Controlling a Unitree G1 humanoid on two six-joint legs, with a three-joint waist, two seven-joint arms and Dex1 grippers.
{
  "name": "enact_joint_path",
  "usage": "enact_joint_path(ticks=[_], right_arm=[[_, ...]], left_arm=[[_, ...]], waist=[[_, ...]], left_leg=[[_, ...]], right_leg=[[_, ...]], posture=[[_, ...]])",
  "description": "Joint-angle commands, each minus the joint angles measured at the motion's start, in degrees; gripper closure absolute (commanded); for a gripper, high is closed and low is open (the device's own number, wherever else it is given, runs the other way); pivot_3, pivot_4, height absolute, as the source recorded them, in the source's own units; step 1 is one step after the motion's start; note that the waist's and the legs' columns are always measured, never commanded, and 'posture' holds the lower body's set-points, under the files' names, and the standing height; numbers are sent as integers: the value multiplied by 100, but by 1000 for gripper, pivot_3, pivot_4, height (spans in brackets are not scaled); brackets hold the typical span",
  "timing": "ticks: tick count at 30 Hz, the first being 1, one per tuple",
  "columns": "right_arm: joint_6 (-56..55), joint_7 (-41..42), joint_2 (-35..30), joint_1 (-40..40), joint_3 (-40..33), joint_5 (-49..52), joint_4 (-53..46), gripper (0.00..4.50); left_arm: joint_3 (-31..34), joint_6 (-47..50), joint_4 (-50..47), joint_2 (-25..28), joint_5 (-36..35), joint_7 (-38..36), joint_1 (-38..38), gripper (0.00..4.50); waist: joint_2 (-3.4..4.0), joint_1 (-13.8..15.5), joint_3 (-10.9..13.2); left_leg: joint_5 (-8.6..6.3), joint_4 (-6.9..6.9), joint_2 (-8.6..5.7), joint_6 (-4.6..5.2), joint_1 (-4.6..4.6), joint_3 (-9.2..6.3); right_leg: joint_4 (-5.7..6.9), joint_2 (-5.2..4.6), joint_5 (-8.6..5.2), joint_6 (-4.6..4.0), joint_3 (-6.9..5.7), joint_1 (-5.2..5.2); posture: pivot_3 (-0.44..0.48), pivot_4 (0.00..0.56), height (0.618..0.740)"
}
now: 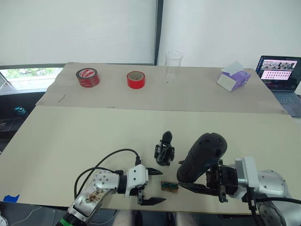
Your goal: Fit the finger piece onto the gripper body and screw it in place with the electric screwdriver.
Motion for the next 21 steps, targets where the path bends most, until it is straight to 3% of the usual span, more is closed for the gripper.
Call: enact_joint_path(ticks=[1,21], right_arm=[[-276,-7,-29,-43,-12,69,-132,2567],[-337,-88,-96,-21,216,-120,-104,2567]], left_arm=[[-53,-94,178,-43,54,31,27,0],[-59,-268,370,-71,78,-5,-3,0]], waist=[[0,8,0],[1,49,-1]], left_leg=[[0,0,0,0,0,0],[-1,0,0,1,3,0]], right_leg=[[0,-1,0,0,0,0],[-2,-4,-2,3,0,3]], posture=[[0,150,740],[0,150,740]])
